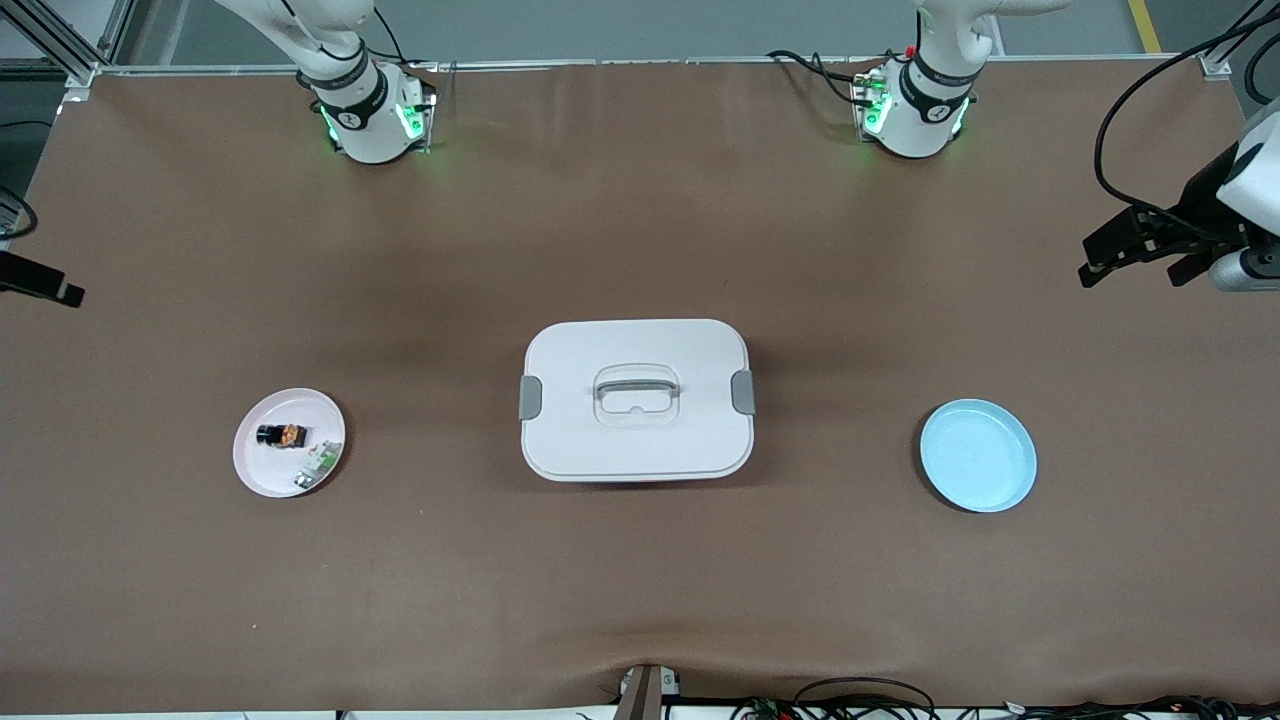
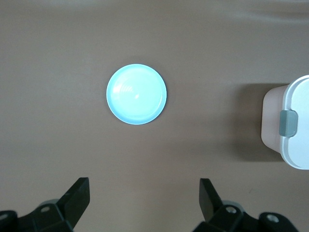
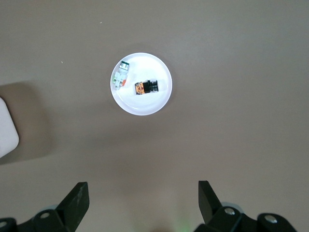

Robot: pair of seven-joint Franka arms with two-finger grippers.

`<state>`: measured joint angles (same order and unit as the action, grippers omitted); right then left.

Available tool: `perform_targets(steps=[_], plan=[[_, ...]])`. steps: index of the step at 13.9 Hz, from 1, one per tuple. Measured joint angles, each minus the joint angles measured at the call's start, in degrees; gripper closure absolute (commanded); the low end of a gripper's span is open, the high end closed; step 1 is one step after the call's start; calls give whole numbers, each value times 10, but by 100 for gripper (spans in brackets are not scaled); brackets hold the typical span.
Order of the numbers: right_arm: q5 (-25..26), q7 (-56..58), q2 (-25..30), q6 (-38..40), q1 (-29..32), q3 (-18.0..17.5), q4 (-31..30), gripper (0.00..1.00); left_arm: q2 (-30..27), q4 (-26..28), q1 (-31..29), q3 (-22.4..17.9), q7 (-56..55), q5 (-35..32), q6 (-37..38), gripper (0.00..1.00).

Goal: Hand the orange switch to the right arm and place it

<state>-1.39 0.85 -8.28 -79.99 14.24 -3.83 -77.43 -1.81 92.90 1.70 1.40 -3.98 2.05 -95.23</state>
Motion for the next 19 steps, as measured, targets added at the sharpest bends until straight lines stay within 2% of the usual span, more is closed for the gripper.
perform_targets(steps=[4,10,11,14,15,19], plan=[[4,48,36,11,-1,0,3,0,0,1,0,0,0,0,0,0],[3,56,32,11,-11,2,-4,0,0,1,1,0,0,0,0,0],[3,56,32,12,-25,8,-4,0,0,1,1,0,0,0,0,0],[3,56,32,12,-96,62,-3,0,0,2,1,0,0,0,0,0],[3,56,33,11,-104,69,-3,0,0,2,1,0,0,0,0,0],[3,56,34,-3,-108,67,-2,0,0,3,1,0,0,0,0,0]])
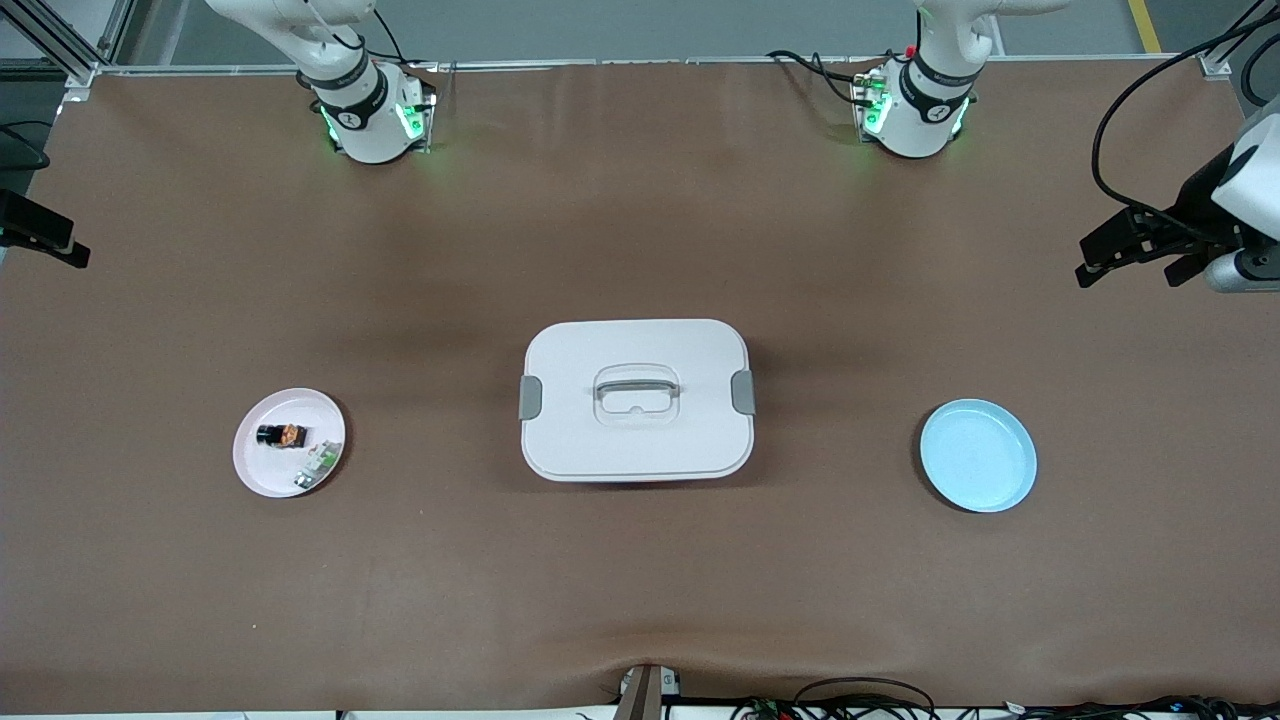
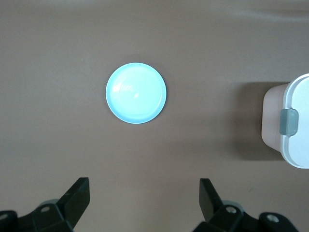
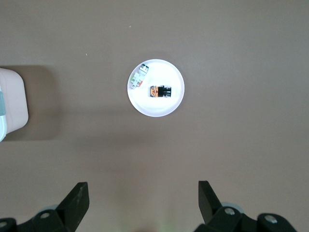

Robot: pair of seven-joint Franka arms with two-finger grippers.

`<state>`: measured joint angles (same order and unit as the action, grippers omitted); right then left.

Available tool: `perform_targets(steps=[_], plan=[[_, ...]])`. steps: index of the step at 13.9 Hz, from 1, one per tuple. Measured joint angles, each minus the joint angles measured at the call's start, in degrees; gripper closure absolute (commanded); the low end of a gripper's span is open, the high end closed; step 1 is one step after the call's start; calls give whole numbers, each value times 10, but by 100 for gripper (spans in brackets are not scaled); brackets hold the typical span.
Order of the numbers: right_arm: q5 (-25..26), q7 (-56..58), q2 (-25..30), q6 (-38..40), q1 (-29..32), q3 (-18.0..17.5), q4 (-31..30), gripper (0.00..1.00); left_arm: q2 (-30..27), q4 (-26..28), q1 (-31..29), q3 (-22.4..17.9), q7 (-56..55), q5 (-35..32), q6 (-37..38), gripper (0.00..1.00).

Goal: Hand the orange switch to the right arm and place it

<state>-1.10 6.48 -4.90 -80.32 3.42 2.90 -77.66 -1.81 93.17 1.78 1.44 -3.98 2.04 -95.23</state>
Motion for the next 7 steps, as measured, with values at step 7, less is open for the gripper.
perform_targets(steps=[7], plan=[[0,0,0,1,12,1,0,0,0,1,0,0,0,0,0,0]])
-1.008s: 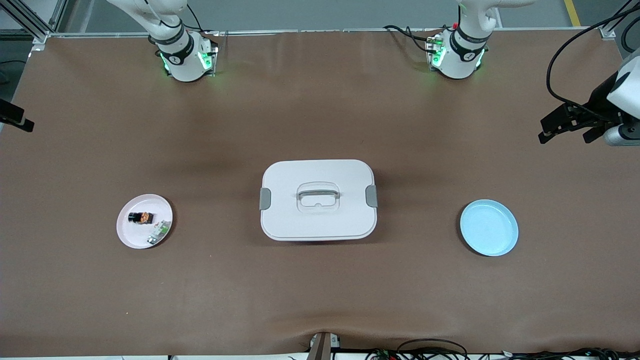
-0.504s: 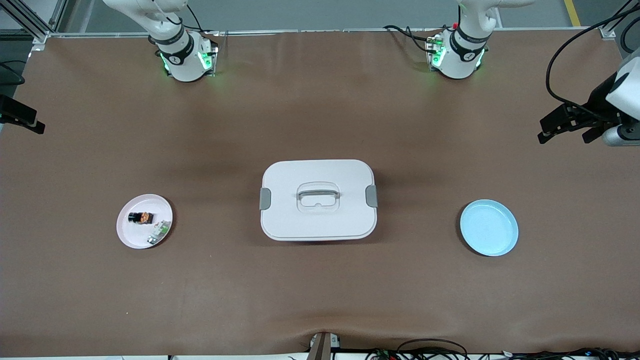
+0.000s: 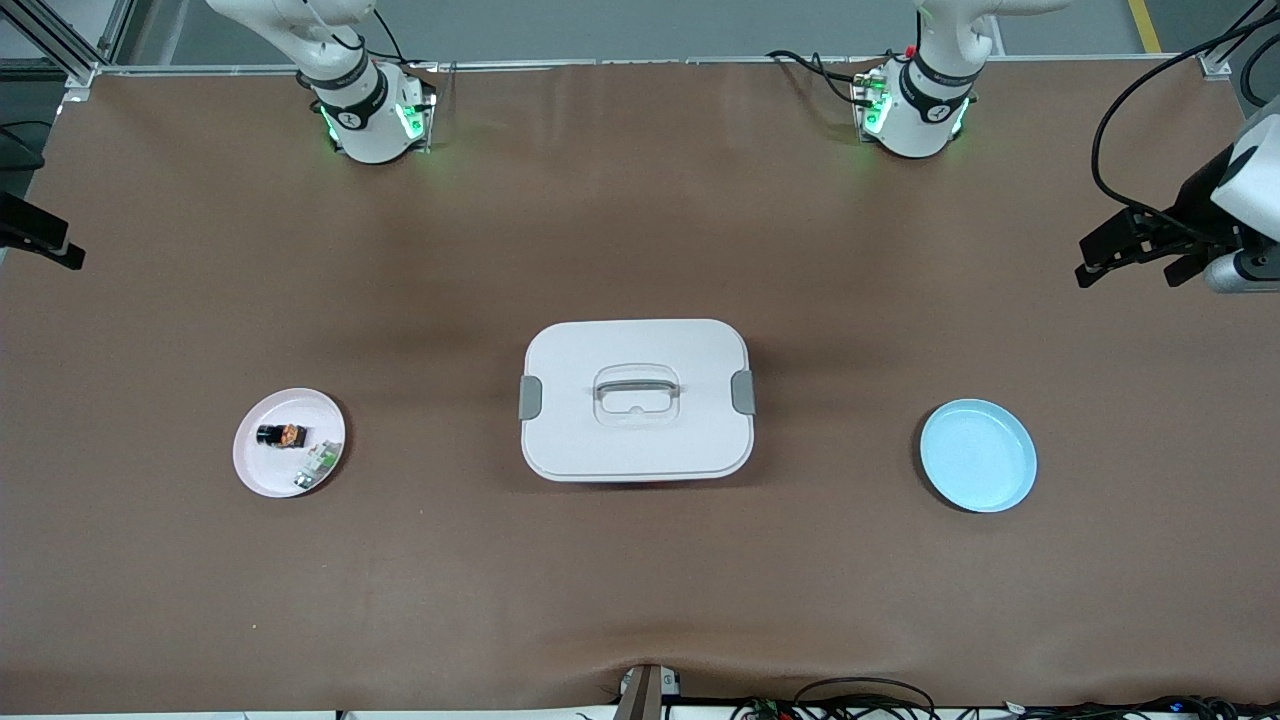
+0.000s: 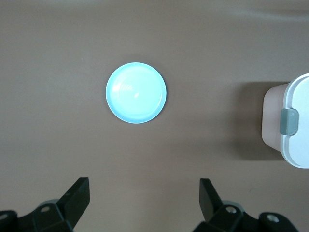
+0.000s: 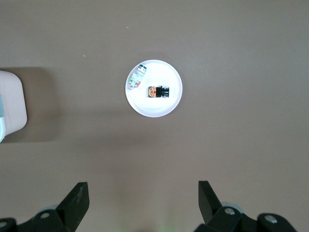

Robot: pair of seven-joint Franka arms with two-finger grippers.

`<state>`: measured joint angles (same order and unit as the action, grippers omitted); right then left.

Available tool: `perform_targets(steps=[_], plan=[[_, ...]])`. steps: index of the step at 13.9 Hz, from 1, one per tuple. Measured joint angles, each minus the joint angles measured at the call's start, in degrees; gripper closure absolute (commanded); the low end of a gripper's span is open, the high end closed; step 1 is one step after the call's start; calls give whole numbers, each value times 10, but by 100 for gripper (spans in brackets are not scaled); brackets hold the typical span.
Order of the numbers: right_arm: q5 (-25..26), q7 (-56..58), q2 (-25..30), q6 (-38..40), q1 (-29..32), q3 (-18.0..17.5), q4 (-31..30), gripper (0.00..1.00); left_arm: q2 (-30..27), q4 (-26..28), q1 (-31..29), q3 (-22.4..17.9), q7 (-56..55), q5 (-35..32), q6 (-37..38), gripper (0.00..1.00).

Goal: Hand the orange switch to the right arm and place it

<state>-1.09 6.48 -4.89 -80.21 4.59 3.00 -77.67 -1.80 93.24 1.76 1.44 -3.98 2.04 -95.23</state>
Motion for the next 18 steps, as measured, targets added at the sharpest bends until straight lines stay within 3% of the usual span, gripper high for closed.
perform_targets(steps=[18], plan=[[1,0,3,2,20,-19,0,0,1,2,3,1,0,-24,11,0]])
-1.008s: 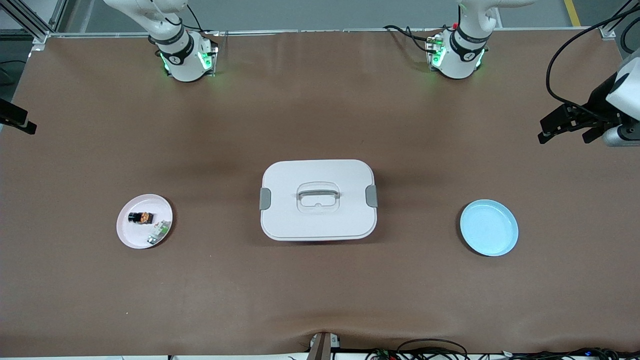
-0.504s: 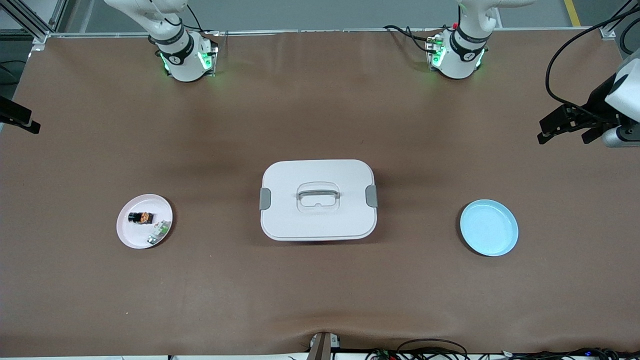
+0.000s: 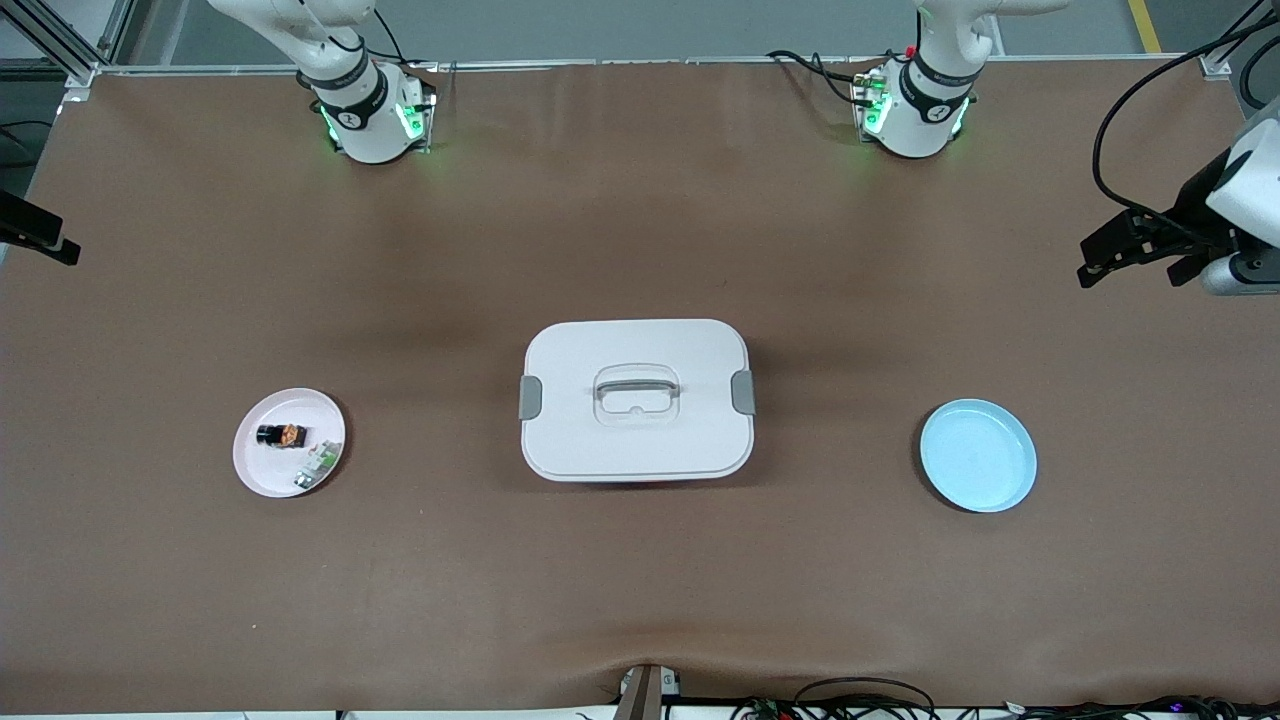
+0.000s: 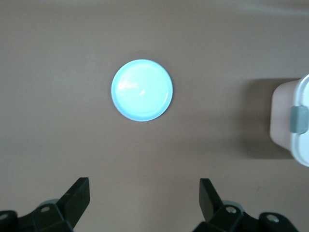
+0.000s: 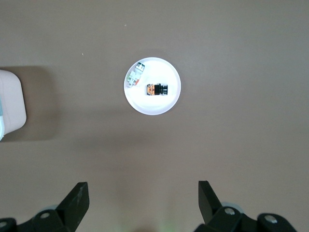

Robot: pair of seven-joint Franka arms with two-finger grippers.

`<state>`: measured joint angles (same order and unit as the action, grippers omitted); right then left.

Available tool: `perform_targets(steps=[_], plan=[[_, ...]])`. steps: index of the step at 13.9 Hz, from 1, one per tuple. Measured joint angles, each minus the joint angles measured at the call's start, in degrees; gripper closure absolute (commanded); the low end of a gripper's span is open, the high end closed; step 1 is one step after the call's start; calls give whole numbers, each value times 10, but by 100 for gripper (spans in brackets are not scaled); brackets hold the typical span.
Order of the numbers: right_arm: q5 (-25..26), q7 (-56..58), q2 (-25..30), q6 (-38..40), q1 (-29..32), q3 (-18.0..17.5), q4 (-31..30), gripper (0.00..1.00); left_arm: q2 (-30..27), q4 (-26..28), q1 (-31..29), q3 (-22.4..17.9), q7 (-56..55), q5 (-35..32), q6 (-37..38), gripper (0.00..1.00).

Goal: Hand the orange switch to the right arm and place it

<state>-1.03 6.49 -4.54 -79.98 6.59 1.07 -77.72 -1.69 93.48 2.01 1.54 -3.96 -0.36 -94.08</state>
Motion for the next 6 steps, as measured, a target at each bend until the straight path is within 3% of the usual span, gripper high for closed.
perform_targets(steps=[6], plan=[[0,0,12,-3,2,1,1,0,0,1,0,3,0,-4,4,0]])
